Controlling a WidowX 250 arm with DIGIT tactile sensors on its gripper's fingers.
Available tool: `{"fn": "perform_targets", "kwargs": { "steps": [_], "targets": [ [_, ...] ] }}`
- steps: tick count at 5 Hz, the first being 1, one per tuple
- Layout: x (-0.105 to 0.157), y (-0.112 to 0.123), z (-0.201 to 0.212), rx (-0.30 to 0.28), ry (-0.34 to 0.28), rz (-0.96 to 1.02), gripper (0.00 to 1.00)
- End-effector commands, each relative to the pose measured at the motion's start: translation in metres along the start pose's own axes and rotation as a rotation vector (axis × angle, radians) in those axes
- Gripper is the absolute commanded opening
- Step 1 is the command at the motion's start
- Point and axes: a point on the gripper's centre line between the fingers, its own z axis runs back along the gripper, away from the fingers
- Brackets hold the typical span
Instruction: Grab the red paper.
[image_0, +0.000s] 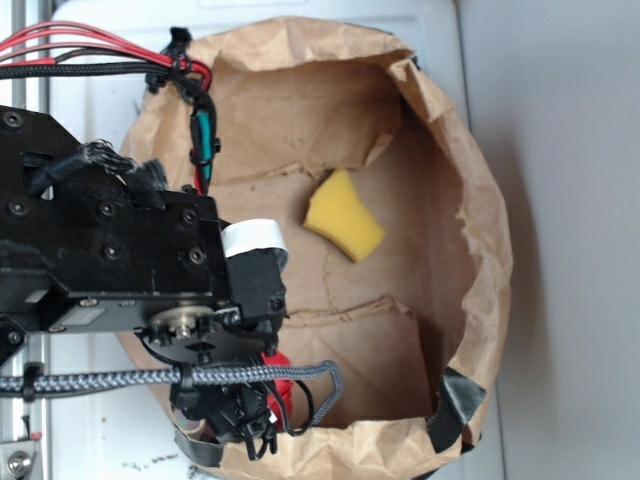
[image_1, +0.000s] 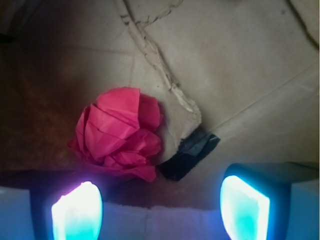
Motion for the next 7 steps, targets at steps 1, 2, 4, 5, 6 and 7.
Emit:
{"fn": "perform_targets", "kwargs": {
  "steps": [1,2,4,5,6,7],
  "targets": [
    [0.005,0.0,0.014,-0.031,-0.039,0.001,1.0],
    [0.005,0.0,0.014,-0.031,-0.039,0.001,1.0],
    [0.006,0.003,0.006,-0.058,-0.027,-0.007,1.0],
    [0.006,-0.004,-0.001,-0.113,-0.034,-0.028,1.0],
    [0.01,-0.009,-0.005,-0.179,-0.004,-0.028,1.0],
    [0.012,-0.016,-0.016,-0.214,0.002,-0.032,1.0]
  ]
}}
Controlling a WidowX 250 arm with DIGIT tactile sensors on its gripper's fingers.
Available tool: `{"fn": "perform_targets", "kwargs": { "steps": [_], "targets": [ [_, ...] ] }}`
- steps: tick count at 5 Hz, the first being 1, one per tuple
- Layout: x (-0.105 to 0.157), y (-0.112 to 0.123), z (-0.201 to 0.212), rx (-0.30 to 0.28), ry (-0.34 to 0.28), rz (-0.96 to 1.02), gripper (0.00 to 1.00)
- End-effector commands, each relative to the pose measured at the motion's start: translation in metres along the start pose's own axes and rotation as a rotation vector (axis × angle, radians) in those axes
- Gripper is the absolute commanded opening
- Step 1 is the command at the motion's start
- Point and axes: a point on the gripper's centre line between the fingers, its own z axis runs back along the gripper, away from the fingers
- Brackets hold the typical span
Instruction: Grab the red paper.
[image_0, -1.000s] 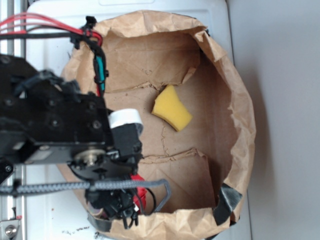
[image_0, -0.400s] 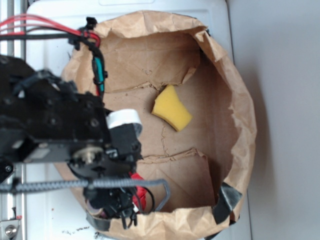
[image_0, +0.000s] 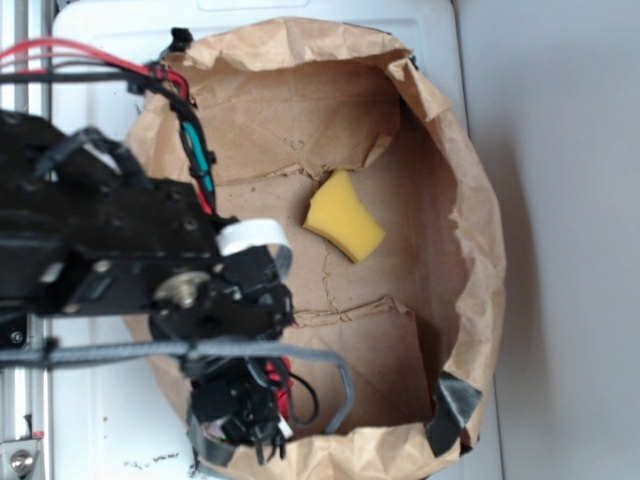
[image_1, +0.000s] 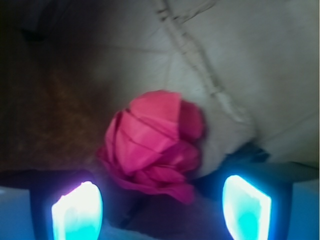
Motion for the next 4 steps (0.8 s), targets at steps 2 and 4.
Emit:
{"fn": "perform_targets", "kwargs": {
  "steps": [2,4],
  "targets": [
    [0.003,-0.01,-0.041,0.033,-0.077,-0.007,1.0],
    [0.006,-0.004,-0.067,0.148,-0.124,0.041,0.0]
  ]
}}
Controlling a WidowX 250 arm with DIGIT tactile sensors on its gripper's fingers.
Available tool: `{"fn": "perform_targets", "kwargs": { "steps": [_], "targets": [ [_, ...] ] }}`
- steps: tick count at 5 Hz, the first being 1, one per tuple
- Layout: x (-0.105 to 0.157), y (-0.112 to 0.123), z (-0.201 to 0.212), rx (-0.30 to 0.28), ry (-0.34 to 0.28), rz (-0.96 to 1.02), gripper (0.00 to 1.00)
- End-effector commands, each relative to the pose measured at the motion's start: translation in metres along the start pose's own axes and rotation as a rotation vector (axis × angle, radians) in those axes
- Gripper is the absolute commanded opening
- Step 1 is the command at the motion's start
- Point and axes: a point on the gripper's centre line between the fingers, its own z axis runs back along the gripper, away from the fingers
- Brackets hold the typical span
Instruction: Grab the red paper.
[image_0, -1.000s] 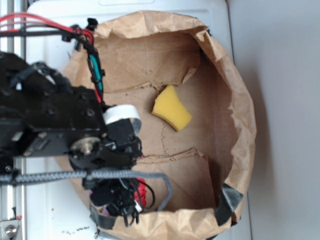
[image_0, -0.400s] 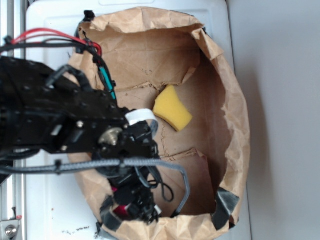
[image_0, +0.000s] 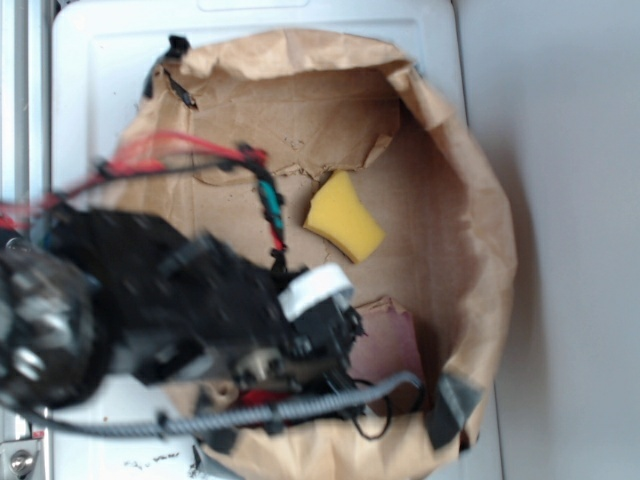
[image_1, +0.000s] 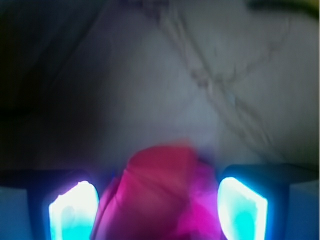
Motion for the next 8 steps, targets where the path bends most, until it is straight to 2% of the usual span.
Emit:
{"fn": "perform_targets", "kwargs": {
  "steps": [1,4,5,6,7,8],
  "targets": [
    [0.009,0.002,0.004,0.022,-0.019,0.039,0.0],
    [0.053,0.003,0.07,-0.015,0.007,0.171,0.0],
    [0.067,0.007,0.098,0.025,-0.103,0.203,0.0],
    [0.071,0.012,0.116,0.024,-0.143,0.202,0.0],
    [0.076,0.015,0.129,0.02,-0.111,0.189,0.0],
    [0.075,0.015,0.118,0.046,-0.071,0.169,1.0]
  ]
}}
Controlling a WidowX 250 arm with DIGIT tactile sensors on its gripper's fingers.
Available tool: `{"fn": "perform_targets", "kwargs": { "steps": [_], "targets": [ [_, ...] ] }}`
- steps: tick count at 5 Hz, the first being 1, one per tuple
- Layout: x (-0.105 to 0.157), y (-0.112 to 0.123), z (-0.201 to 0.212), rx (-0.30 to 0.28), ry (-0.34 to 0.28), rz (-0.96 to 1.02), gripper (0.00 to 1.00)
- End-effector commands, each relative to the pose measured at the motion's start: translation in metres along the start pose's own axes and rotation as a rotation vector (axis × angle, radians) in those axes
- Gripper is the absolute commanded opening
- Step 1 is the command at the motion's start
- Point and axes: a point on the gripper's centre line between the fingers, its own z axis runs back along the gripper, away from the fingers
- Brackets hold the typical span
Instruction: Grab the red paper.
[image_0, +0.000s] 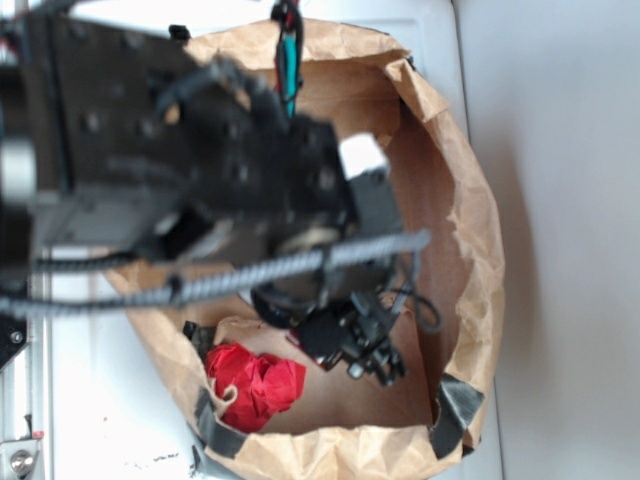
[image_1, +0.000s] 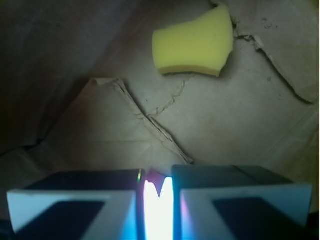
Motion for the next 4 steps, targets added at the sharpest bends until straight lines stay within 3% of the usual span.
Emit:
{"fn": "perform_targets", "kwargs": {
  "steps": [1,4],
  "targets": [
    [-0.004,-0.004,-0.001,0.007,0.045,-0.074,1.0],
    [-0.048,0.002,-0.027,0.024,0.205,-0.297,1.0]
  ]
}}
